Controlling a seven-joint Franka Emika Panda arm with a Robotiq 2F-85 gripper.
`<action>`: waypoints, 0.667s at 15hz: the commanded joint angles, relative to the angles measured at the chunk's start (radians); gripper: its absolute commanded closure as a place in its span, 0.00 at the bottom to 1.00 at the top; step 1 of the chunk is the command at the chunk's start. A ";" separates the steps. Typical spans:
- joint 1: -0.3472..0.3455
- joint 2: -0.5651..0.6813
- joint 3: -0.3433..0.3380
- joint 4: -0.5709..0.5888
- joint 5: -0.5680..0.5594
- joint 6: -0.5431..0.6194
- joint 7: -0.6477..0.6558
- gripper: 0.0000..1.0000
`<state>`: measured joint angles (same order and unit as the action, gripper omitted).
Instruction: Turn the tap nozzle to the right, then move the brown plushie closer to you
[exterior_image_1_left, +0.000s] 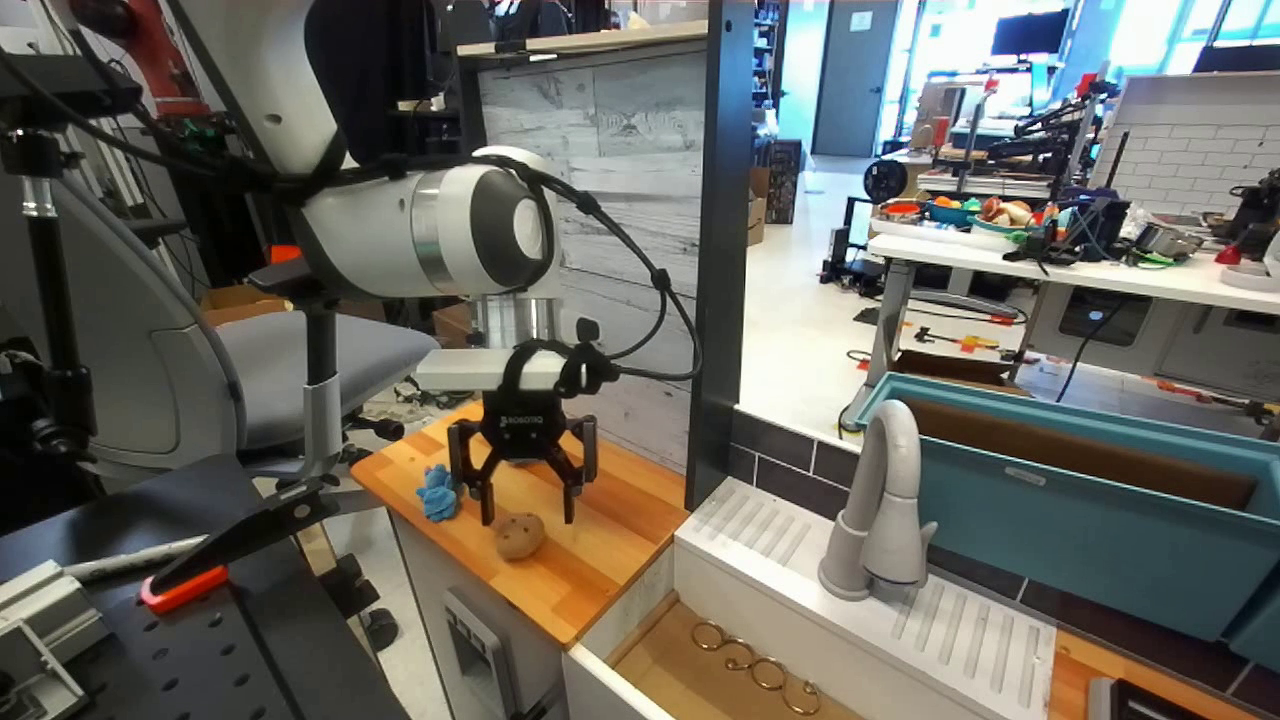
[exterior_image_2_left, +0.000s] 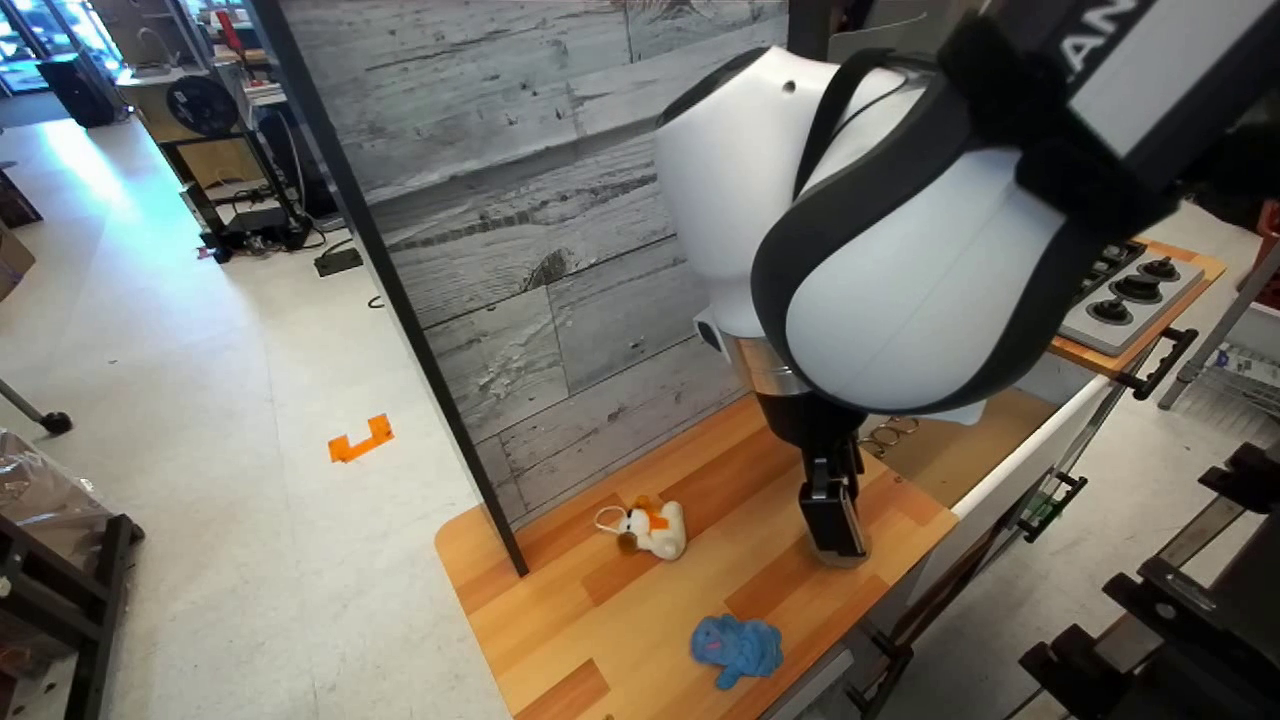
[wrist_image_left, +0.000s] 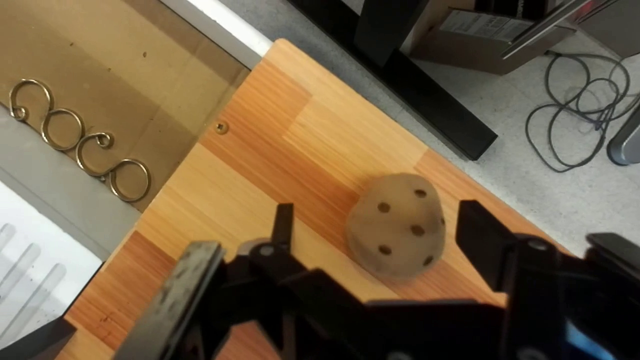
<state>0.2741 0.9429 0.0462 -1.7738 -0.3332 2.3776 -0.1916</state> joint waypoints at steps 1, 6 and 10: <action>0.001 -0.019 0.002 -0.006 -0.011 -0.005 0.029 0.00; -0.037 -0.127 0.024 -0.099 0.032 0.050 0.069 0.00; -0.081 -0.220 0.046 -0.185 0.126 0.154 0.148 0.00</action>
<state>0.2388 0.8188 0.0614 -1.8553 -0.2738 2.4618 -0.0874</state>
